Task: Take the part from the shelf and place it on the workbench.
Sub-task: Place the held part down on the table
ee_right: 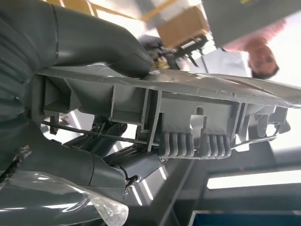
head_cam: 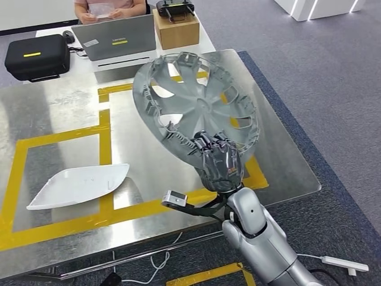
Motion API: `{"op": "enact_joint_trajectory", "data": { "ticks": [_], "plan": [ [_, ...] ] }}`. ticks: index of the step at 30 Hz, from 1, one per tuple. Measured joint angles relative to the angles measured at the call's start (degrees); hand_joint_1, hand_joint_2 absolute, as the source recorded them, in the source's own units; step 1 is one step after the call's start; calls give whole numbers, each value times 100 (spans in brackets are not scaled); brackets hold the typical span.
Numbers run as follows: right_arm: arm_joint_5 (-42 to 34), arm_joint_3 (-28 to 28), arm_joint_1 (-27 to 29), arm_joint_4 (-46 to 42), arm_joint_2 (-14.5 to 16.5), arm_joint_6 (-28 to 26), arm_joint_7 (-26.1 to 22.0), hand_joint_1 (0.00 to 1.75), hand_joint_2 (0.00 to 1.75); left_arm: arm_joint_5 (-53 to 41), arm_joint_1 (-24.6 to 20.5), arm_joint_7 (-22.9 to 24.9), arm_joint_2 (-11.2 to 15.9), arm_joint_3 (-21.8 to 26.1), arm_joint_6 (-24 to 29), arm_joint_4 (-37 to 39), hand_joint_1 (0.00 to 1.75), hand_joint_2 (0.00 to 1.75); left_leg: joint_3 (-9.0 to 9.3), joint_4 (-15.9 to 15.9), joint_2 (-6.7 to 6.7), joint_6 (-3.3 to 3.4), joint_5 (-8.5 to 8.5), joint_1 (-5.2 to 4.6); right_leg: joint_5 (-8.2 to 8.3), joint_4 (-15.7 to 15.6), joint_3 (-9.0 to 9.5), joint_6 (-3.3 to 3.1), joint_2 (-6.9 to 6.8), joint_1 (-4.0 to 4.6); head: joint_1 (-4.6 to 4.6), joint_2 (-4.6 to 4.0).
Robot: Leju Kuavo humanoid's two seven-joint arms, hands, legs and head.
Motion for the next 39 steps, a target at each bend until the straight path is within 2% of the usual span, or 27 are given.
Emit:
{"op": "enact_joint_trajectory", "data": {
  "ticks": [13, 18, 20, 22, 24, 25, 27, 28, 29, 30, 31, 32, 33, 34, 35, 37, 38, 39],
  "plan": [
    [-12, 465, -150, -153, -2, -1, -261, 175, 175, -6, -16, -17, 0, 0, -52, 1, 0, 0, 1, 0, 0, 0, 0, 0, 0, 0, 1, 0, 0, 0, 0, 0],
    [55, 556, -164, -104, -2, -61, -226, 175, 175, -5, -18, -17, -3, 0, -50, -2, 0, 0, 0, 0, 0, 0, 0, 0, 0, -1, 1, 0, -1, -1, 0, 0],
    [109, 573, -165, -88, -1, -111, -167, 175, 175, -5, -19, -17, 2, 0, -48, -1, 0, 0, -7, 11, -2, 55, -17, -14, 19, -38, 17, 42, -16, -22, -3, 0],
    [154, 579, -166, -78, 3, -162, -111, 175, 175, -6, -17, -16, 7, 0, -43, -1, 0, 0, 70, -111, -19, 158, 19, -14, 32, -92, 58, 100, -6, -37, 0, 1],
    [197, 583, -178, -64, 3, -219, -77, 175, 175, -7, -27, -15, -5, 0, -39, -2, 0, 0, 188, -288, -60, 221, 99, 18, -123, 119, -32, 110, 116, -32, 19, 1],
    [221, 585, -182, -50, -3, -249, -68, 175, 175, -8, -36, -15, -16, 0, -40, -2, 0, 0, 217, -325, -90, 229, 117, 32, -291, 428, -186, 108, 190, -36, 31, 0],
    [262, 593, -179, -19, -17, -298, -62, 175, 175, -8, -53, -14, -25, 0, -41, -2, 0, 0, 219, -324, -166, 232, 115, 40, -618, 1187, -569, 124, 250, -49, 33, 0],
    [272, 599, -172, 3, -26, -308, -60, 175, 175, -8, -52, -11, -26, 0, -41, -2, 0, 0, 218, -314, -221, 221, 107, 47, -663, 1419, -694, 142, 254, -61, 32, 0],
    [275, 606, -166, 23, -33, -310, -57, 175, 175, -7, -50, -8, -25, 0, -41, -2, 0, 0, 217, -296, -285, 199, 96, 61, -587, 1418, -706, 160, 256, -76, 31, 0],
    [276, 613, -162, 44, -39, -310, -51, 175, 175, -7, -48, -4, -25, 0, -41, -2, 0, 0, 214, -261, -365, 164, 77, 83, -407, 1185, -596, 181, 276, -101, 32, 0],
    [274, 616, -160, 58, -44, -309, -45, 175, 175, -7, -47, -2, -27, 0, -41, -2, 0, 0, 205, -207, -444, 114, 45, 106, -215, 798, -400, 209, 351, -134, 33, 0],
    [272, 619, -162, 71, -49, -309, -41, 175, 175, -7, -48, -1, -25, 0, -40, -2, 0, 0, 179, -143, -518, 58, 10, 122, -103, 450, -213, 234, 486, -161, 44, 0],
    [271, 620, -164, 81, -54, -310, -39, 175, 175, -8, -49, -1, -21, 0, -39, -2, 0, 0, 138, -73, -584, 5, -18, 133, -45, 205, -71, 228, 588, -180, 55, 1],
    [272, 621, -164, 88, -58, -311, -40, 175, 175, -8, -47, -1, -16, 0, -38, -2, 0, 0, 96, -23, -636, -39, -33, 138, -64, 114, -12, 205, 665, -183, 57, 1],
    [273, 623, -162, 95, -61, -311, -42, 175, 175, -8, -41, -1, -11, 0, -38, -2, 0, 0, 61, 0, -685, -71, -30, 145, -99, 132, -5, 159, 676, -170, 58, 1],
    [273, 627, -156, 97, -62, -304, -38, 175, 175, -8, -24, -2, -14, -1, -42, -2, 0, 0, 33, 16, -726, -117, -30, 161, -98, 157, 2, 63, 557, -158, 43, 1],
    [271, 627, -156, 96, -62, -298, -31, 175, 175, -9, -22, -1, -16, -1, -45, -2, 0, 0, 2, 86, -637, -136, -73, 156, -104, 157, 16, 24, 499, -156, 31, 1],
    [269, 625, -159, 94, -62, -292, -22, 175, 175, -9, -27, -1, -16, -2, -46, -2, 0, 0, -87, 277, -493, -153, -177, 148, -111, 152, 32, -9, 435, -153, 17, 1]
  ]
}}
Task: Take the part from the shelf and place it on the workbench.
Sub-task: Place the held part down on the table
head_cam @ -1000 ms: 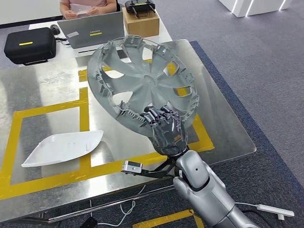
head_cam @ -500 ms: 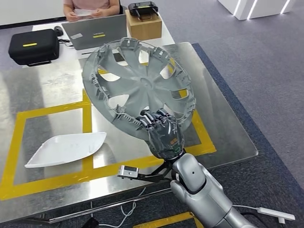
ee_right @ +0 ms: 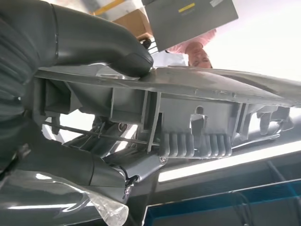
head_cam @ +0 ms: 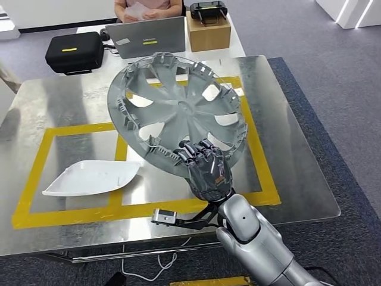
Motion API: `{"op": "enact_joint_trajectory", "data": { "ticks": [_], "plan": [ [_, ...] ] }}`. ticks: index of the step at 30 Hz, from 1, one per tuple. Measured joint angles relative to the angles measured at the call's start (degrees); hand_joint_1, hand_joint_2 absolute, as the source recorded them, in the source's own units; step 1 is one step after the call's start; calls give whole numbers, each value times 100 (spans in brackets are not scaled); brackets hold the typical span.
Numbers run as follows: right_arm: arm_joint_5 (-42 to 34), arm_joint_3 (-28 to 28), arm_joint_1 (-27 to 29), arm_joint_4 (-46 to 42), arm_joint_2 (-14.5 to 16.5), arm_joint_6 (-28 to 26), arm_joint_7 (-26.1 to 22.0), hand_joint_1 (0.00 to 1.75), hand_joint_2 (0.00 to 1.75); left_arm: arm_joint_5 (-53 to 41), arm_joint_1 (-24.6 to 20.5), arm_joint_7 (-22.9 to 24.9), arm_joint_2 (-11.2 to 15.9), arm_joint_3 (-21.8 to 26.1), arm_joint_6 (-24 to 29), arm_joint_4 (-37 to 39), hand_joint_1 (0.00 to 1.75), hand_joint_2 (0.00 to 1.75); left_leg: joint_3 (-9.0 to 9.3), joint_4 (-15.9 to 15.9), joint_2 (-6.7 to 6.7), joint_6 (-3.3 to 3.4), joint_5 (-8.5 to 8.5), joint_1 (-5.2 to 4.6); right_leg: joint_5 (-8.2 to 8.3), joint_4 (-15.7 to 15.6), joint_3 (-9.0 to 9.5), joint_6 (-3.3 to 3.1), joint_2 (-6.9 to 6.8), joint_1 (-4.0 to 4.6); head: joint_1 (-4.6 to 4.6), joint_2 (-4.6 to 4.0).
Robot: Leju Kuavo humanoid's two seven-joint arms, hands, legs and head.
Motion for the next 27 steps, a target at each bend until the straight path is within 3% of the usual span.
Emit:
{"op": "enact_joint_trajectory", "data": {
  "ticks": [2, 4, 5, 6, 8, 9, 12, 13, 16, 18, 21, 27],
  "plan": [
    [-3, -8, -4, -2, -3, 6, 10, 175, 175, -1, -16, 1, 1, -1, -1, 0, 0, 0, -341, 712, 316, -20, -320, -14, -25, -3, 21, -53, -116, 31, -25, -1],
    [-33, -7, 6, 2, -7, 6, 0, 175, 175, -1, -15, 1, 2, -1, -1, 0, 0, 0, -685, 1390, 409, -15, -531, -13, -51, -2, 39, -83, -205, 64, -25, -1],
    [-70, -5, 14, 3, -8, 5, -7, 175, 175, 0, -9, -1, 1, -1, -1, 0, 0, 0, -732, 1463, 416, 2, -479, -15, -67, -2, 56, -93, -238, 79, -25, -1],
    [-112, -3, 22, 4, -8, 4, -15, 175, 175, 1, -3, -1, -1, -1, 1, 0, 0, 0, -660, 1286, 417, 33, -313, -23, -84, -2, 81, -97, -260, 94, -25, -1],
    [-184, -4, 25, 2, -7, 5, -19, 175, 175, 2, -2, -2, 7, -1, 5, 0, 0, 0, -314, 542, 434, 138, 112, -66, -127, -7, 140, -90, -296, 119, -17, -1],
    [-202, -9, 21, 1, -7, 9, -14, 175, 175, 2, -4, -2, 11, -1, 7, 0, 0, 0, -167, 222, 446, 188, 232, -99, -143, -9, 154, -77, -308, 128, -15, -1],
    [-223, -42, 10, -4, -8, 34, 1, 175, 175, 2, -10, 2, 19, -1, 9, 0, 0, 0, -36, -113, 463, 268, 205, -158, -147, -43, 136, -2, -339, 134, -12, 0],
    [-226, -53, 16, -7, -9, 43, 2, 175, 175, 2, -5, 4, 17, -1, 10, 1, 0, 0, -23, -160, 457, 232, 198, -148, -141, -60, 141, 1, -348, 140, -8, -1],
    [-217, -80, 27, -13, -15, 53, 1, 175, 175, 2, 10, 2, 8, -1, 12, 1, 0, 0, 9, -258, 431, 104, 233, -119, -116, -121, 176, -118, -357, 157, 35, -1],
    [-192, -101, 24, -11, -17, 58, 19, 175, 175, 2, 12, 1, 3, -1, 12, 1, 0, 0, 5, -254, 421, 124, 221, -130, -112, -165, 196, -143, -358, 151, 45, 0],
    [-130, -140, 30, -14, -21, 132, 109, 175, 175, 2, 13, 1, -1, -1, 12, 1, 0, 0, 5, -252, 421, 158, 212, -147, -94, -208, 212, -110, -358, 136, 47, -1],
    [-65, -309, 88, -26, -80, 249, 320, 175, 175, 15, 19, 2, 5, -1, 19, 0, 0, 0, 2, -241, 423, 215, 218, -174, -69, -238, 220, 37, -358, 106, 44, -1]
  ]
}}
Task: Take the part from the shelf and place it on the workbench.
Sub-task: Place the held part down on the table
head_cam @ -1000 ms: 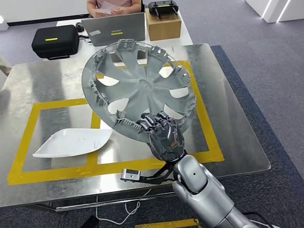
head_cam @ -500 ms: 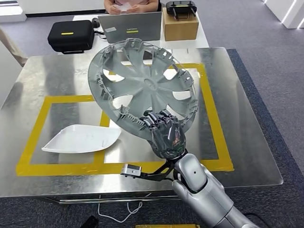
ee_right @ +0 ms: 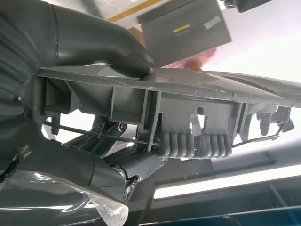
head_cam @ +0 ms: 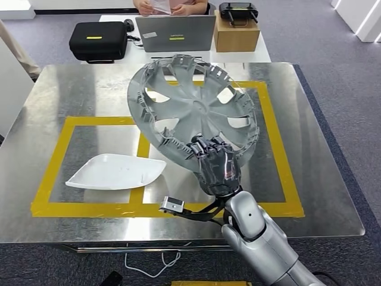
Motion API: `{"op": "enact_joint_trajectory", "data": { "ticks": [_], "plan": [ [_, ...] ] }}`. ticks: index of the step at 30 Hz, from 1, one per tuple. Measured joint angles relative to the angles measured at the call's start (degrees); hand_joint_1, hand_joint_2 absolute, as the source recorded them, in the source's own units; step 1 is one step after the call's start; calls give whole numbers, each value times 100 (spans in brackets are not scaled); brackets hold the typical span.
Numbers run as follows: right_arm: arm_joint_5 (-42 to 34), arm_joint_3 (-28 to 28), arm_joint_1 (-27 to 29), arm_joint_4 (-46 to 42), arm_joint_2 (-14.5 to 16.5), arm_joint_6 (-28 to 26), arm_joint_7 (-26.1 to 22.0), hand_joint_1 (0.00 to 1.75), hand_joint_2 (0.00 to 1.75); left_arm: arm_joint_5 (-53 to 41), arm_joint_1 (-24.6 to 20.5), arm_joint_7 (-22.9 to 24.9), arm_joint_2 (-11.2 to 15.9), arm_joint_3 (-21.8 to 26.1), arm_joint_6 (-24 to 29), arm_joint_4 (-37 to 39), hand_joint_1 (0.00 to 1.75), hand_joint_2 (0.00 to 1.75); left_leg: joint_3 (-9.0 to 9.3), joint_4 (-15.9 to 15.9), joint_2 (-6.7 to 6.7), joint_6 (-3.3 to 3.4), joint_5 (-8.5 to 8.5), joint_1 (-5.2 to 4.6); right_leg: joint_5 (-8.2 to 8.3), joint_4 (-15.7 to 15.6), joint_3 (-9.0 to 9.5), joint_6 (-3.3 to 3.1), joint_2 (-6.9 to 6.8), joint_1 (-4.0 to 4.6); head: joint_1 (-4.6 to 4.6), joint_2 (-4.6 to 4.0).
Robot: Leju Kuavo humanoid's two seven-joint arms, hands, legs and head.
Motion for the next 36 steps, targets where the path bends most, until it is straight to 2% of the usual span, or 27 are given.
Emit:
{"op": "enact_joint_trajectory", "data": {
  "ticks": [8, 18, 25, 36],
  "plan": [
    [42, -367, 194, -70, -117, 116, 231, 175, 175, 58, 35, 8, 12, 0, 40, 0, 0, 0, 3, 0, 0, 14, 12, 2, 9, 1, -1, 25, 0, 5, -2, 0],
    [-125, -662, 392, -87, -227, 462, 218, 175, 175, 94, 74, 47, 31, 20, 70, 0, 0, 0, 3, -1, 1, 13, 12, 9, 4, 6, -3, 29, 3, 9, -2, 0],
    [-279, -602, 403, 16, -257, 806, 106, 175, 175, 90, 76, 223, 60, 60, 154, -1, 0, 0, 3, -1, 1, 13, 12, 9, 4, 6, -1, 30, 3, 9, -1, 0],
    [-273, -194, 356, 512, -275, 1111, 3, 175, 175, 98, 89, 259, 93, 173, 140, 0, 0, 0, 2, -1, 1, 13, 12, 9, 3, 6, -1, 30, 2, 9, -2, 0]
  ]
}}
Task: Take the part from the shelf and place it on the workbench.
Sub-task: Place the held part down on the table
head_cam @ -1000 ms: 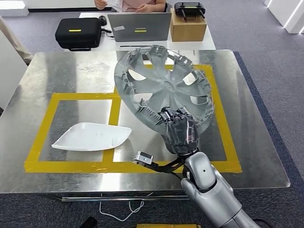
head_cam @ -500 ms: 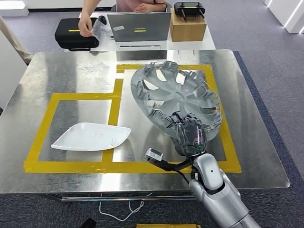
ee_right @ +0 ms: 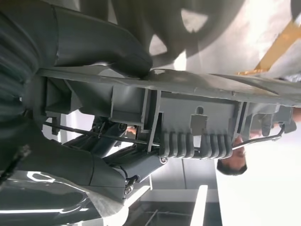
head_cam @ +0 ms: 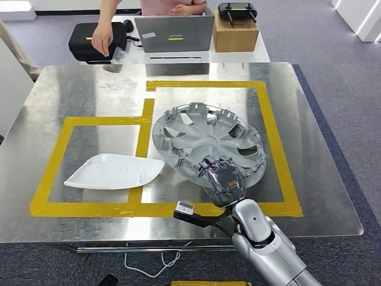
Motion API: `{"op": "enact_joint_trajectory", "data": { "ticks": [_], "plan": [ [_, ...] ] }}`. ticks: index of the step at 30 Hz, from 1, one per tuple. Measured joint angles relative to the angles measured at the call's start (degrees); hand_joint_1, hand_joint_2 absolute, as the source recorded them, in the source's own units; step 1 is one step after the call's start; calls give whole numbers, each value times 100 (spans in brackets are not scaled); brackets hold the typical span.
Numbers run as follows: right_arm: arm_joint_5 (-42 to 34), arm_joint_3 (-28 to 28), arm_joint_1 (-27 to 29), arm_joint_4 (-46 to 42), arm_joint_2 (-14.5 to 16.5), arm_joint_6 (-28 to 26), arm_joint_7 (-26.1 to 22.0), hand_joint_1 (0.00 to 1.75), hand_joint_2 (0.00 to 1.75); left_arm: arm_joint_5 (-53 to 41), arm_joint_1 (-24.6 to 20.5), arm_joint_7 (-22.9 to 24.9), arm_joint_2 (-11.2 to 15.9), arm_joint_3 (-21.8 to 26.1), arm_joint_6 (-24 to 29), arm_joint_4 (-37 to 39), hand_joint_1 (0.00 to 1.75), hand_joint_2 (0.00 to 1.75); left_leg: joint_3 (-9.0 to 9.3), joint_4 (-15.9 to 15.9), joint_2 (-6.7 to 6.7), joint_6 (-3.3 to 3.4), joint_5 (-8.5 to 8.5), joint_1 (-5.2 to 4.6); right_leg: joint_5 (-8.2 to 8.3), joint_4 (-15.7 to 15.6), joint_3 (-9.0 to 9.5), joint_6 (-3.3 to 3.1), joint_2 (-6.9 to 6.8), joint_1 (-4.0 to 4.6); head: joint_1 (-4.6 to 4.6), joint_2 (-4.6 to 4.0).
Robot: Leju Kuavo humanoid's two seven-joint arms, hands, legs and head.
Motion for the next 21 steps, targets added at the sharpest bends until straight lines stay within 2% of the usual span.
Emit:
{"op": "enact_joint_trajectory", "data": {
  "ticks": [14, 21],
  "plan": [
    [-22, 343, -254, 461, -9, 223, -19, 175, 175, -1, 10, 37, 23, 60, -175, 0, 0, 0, 2, 0, 0, 0, 1, 0, 0, 0, 2, 0, 1, 0, 0, 0],
    [16, 418, -424, 705, -9, 196, 143, 175, 175, -28, 9, 50, 54, 102, -194, 0, 0, 0, 5, 0, 0, 0, 1, 0, 0, 0, 5, 0, 0, 0, 1, 0]
  ]
}}
